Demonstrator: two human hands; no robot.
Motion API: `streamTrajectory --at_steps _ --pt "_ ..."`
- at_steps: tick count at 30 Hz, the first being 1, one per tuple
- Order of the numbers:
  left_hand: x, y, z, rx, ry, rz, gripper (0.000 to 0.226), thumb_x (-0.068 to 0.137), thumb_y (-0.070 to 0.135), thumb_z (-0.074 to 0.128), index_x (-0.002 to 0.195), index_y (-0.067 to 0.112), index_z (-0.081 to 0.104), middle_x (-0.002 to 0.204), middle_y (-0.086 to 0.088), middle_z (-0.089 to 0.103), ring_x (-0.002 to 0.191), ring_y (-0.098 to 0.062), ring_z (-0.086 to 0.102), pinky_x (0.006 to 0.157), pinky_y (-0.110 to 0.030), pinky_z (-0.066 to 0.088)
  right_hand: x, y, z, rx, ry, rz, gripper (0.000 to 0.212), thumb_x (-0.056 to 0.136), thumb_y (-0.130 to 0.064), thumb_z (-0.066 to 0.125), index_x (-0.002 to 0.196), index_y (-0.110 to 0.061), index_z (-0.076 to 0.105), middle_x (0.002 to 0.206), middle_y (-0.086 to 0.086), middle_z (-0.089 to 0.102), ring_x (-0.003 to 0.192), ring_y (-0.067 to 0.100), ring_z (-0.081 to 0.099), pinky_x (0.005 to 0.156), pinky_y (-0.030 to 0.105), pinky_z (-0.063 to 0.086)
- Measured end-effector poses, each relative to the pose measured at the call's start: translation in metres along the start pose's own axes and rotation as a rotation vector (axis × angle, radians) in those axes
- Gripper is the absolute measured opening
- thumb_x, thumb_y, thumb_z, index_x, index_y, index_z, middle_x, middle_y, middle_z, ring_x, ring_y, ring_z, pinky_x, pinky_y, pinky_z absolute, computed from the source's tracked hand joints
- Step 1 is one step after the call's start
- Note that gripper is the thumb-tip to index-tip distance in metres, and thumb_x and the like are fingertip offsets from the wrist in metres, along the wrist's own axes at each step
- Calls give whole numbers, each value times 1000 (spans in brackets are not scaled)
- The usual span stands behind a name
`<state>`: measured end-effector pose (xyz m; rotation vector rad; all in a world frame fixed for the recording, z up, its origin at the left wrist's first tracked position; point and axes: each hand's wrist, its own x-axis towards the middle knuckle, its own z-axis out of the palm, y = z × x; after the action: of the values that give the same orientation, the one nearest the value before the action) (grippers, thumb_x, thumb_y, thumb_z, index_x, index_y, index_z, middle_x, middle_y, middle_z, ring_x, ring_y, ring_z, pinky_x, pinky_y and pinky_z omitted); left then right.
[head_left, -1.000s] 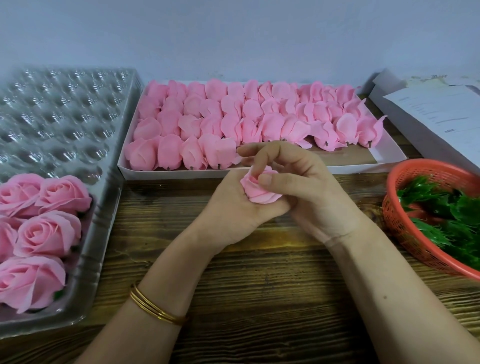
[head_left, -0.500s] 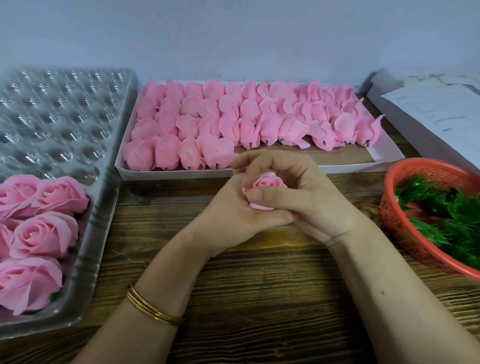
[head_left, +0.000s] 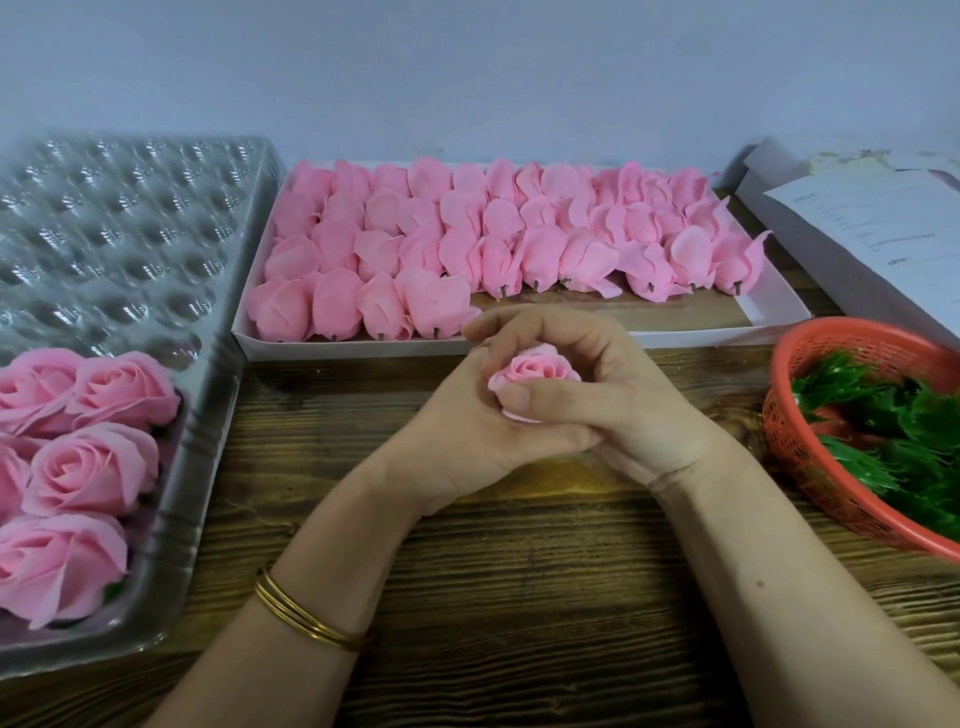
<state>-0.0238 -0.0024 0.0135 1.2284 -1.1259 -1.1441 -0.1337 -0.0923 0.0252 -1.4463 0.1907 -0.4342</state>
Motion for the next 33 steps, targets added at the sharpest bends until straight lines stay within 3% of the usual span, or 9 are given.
streamTrajectory --at_steps 5,13,16,19,21,24,27,30,33 --pt "0 -1 -1 -51 -9 19 36 77 -6 75 107 7 61 100 -13 68 102 -21 69 86 -33 59 -1 1 0 -10 17 -7 23 62 -18 77 84 -13 72 103 3 67 100 16 62 89 27 51" --pt "1 -5 -2 -90 5 49 28 70 4 77 93 8 61 80 2 64 80 -10 63 66 -21 50 0 1 -4 -94 16 -8 41 62 -3 80 101 -10 71 109 1 69 108 13 63 94 27 49" --pt "0 -5 -3 -25 9 72 31 71 6 82 93 6 61 83 -5 65 83 -10 65 70 -20 51 0 1 -6 -114 -20 -18 39 66 -5 79 104 -11 72 114 5 67 113 17 61 101 30 48" --pt "0 -3 -3 38 -10 87 19 74 12 76 85 9 60 75 7 63 76 -4 62 65 -16 47 -1 3 -8 -89 -21 49 46 69 -2 75 114 -4 67 110 12 66 106 21 61 97 32 49" --pt "1 -3 0 19 -22 99 15 77 6 73 79 13 59 66 14 60 65 0 59 59 -11 45 -2 3 -9 0 -34 81 50 69 -8 77 117 -8 67 105 9 68 102 19 62 91 29 52" --pt "2 -4 1 11 43 124 29 82 -5 73 71 14 54 55 17 53 51 3 50 54 -8 39 -1 -1 -10 220 3 63 57 67 -27 84 117 -6 66 102 13 69 98 21 66 85 30 55" --pt "4 -6 1 122 158 185 26 83 -1 75 74 20 62 65 13 64 66 -3 60 66 -20 50 2 -6 -4 178 209 -35 31 77 -22 75 104 -8 70 92 8 69 89 15 67 78 26 54" --pt "4 -6 1 131 238 194 17 83 2 76 97 9 70 93 -3 74 92 -19 70 86 -37 57 3 -8 9 -125 392 -174 8 78 -14 67 86 -14 69 82 -7 69 82 6 64 77 20 49" --pt "4 -8 -1 160 276 215 30 81 0 75 79 30 69 75 10 71 75 -4 68 68 -18 52 5 -7 19 -305 433 -262 8 77 -12 70 80 -14 63 87 -1 66 86 6 64 80 20 48"
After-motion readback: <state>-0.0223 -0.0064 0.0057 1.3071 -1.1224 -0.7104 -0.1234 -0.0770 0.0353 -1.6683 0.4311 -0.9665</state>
